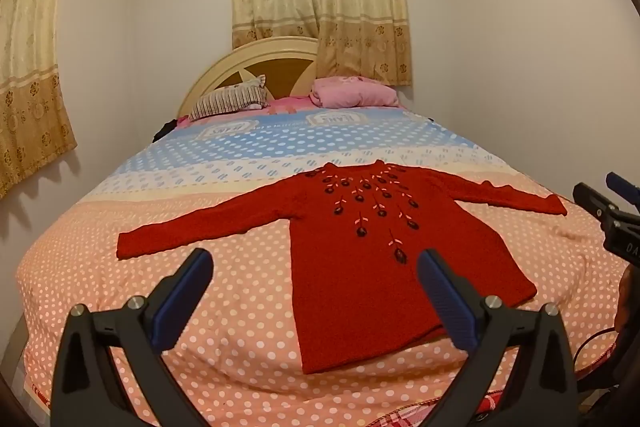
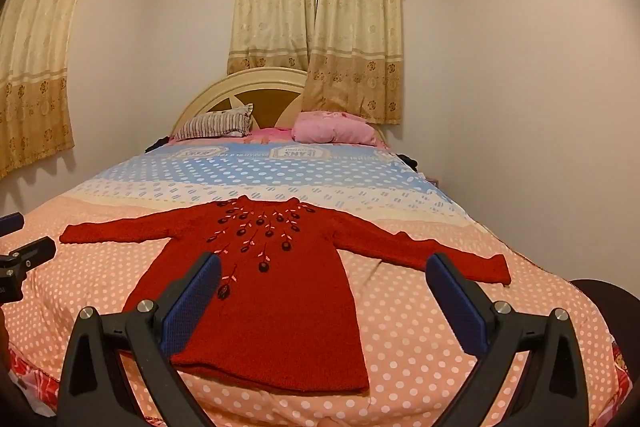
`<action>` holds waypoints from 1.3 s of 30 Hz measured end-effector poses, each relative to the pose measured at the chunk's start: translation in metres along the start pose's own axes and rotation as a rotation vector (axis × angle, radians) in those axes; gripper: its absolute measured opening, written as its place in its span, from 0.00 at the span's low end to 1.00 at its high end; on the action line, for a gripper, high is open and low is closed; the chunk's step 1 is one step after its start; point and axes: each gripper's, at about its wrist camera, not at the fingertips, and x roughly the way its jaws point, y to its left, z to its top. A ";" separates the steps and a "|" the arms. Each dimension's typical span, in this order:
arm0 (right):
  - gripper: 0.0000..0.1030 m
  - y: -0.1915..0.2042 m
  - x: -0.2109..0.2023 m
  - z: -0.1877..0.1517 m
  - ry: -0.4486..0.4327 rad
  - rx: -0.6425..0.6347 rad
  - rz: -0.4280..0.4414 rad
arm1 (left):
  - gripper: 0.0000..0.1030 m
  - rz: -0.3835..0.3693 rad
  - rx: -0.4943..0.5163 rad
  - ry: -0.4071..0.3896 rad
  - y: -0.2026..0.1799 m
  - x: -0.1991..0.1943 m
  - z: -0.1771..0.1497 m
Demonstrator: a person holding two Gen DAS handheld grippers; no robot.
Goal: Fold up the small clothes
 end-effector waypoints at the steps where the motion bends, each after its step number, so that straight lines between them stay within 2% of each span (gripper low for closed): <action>1: 0.99 -0.001 0.001 0.000 0.002 -0.001 -0.001 | 1.00 0.002 0.004 -0.001 -0.003 0.001 -0.002; 39: 0.99 0.002 0.008 -0.007 0.017 -0.007 0.000 | 1.00 0.006 -0.001 0.010 -0.002 0.004 -0.003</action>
